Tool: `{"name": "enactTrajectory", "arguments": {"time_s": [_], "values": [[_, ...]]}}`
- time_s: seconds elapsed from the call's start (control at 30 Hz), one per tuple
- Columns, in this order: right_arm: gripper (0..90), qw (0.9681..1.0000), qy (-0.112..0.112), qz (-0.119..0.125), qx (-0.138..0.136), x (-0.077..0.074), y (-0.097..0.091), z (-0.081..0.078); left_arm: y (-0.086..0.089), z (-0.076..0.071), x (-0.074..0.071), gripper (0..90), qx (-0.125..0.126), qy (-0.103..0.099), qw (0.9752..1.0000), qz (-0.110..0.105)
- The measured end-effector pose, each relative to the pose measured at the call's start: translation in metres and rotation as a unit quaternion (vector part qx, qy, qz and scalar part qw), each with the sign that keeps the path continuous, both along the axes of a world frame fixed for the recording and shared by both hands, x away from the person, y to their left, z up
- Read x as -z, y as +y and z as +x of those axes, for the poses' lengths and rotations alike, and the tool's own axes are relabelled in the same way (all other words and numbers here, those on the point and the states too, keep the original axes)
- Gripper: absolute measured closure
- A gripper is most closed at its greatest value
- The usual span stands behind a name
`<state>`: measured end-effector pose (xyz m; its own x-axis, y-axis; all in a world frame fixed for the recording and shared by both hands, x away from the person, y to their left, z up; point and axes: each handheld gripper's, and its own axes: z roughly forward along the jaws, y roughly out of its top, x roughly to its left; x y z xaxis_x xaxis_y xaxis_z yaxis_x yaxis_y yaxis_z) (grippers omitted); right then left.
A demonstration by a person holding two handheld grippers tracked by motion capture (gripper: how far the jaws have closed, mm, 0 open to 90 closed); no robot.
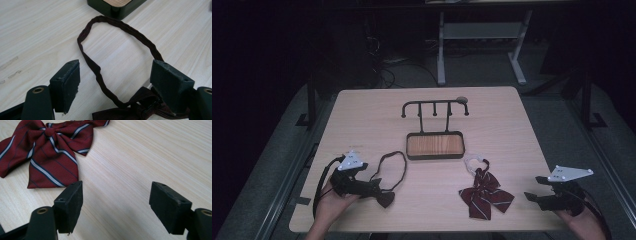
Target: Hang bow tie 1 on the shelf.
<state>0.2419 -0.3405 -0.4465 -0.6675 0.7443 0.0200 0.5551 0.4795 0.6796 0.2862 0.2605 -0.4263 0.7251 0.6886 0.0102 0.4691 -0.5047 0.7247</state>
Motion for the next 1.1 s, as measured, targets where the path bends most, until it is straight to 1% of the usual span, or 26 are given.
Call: {"name": "enactTrajectory", "arguments": {"time_s": [0.03,0.13,0.2,0.3,0.37,0.43,0.5,0.53,0.57,0.63,0.67,0.7,0.8,0.83,0.87,0.97,1.0,1.03,1.1], "values": [[26.7,1.0000,0.001,-0.001,-0.001,0.000,0.000,0.000,0.000,-0.001,0.000,24.2,-0.002,0.001,1.0000,-0.004],[26.6,1.0000,0.005,-0.002,-0.001,0.000,0.001,0.001,0.000,-0.001,0.000,24.2,-0.002,0.001,1.0000,-0.003],[26.6,1.0000,0.002,-0.003,-0.002,-0.001,0.002,0.000,-0.001,-0.001,0.001,24.2,-0.002,0.003,1.0000,-0.003],[26.6,1.0000,0.002,-0.006,0.000,-0.003,0.005,0.000,-0.002,-0.002,0.000,24.3,0.002,-0.004,1.0000,-0.002],[26.6,0.9999,-0.001,-0.008,-0.005,-0.003,0.007,0.000,-0.002,-0.002,-0.001,24.3,0.003,-0.010,0.9999,0.005],[26.5,0.9999,0.002,-0.008,-0.006,-0.004,0.009,-0.001,-0.001,-0.002,0.000,24.3,0.001,-0.009,1.0000,0.004],[26.3,0.9999,0.000,-0.007,-0.008,-0.005,0.010,0.000,0.000,-0.002,0.001,24.3,0.000,-0.007,1.0000,0.002],[26.3,0.9999,0.001,-0.005,-0.009,-0.005,0.011,0.000,0.001,-0.002,0.001,24.3,0.003,-0.010,0.9999,0.006],[26.3,0.9999,0.001,-0.005,-0.009,-0.005,0.011,0.000,0.001,-0.002,0.001,24.3,0.003,-0.010,0.9999,0.006],[25.6,0.9998,0.000,-0.012,-0.013,-0.008,0.014,0.000,0.000,-0.002,0.000,24.3,0.003,-0.012,0.9999,0.008],[25.5,0.9998,-0.004,-0.010,-0.015,-0.008,0.015,0.000,0.000,-0.002,0.000,24.3,0.002,-0.011,0.9999,0.006],[25.3,0.9999,0.000,-0.009,-0.014,-0.009,0.016,0.000,0.000,-0.002,0.000,24.3,0.002,-0.011,0.9999,0.006],[24.6,0.9998,0.001,-0.009,-0.020,-0.012,0.018,0.002,-0.001,-0.003,-0.001,24.3,0.002,-0.013,0.9999,0.007],[24.6,0.9996,-0.004,-0.007,-0.025,-0.013,0.019,0.003,-0.001,-0.003,0.000,24.3,0.002,-0.012,0.9999,0.008],[24.6,0.9996,-0.001,-0.008,-0.025,-0.015,0.020,0.003,-0.001,-0.002,0.000,24.3,0.001,-0.012,0.9999,0.007],[24.6,0.9995,-0.001,-0.009,-0.029,-0.018,0.023,0.003,-0.001,-0.002,0.000,24.3,0.004,-0.012,0.9999,0.009],[24.5,0.9994,0.003,-0.011,-0.034,-0.022,0.025,0.005,-0.002,-0.002,0.001,24.3,0.004,-0.011,0.9999,0.009],[24.1,0.9993,0.001,-0.012,-0.036,-0.023,0.026,0.006,-0.002,-0.002,0.001,24.3,0.004,-0.012,0.9999,0.010],[23.8,0.9992,0.006,-0.008,-0.038,-0.025,0.028,0.007,-0.002,-0.003,0.000,24.3,0.004,-0.012,0.9999,0.011]]}}
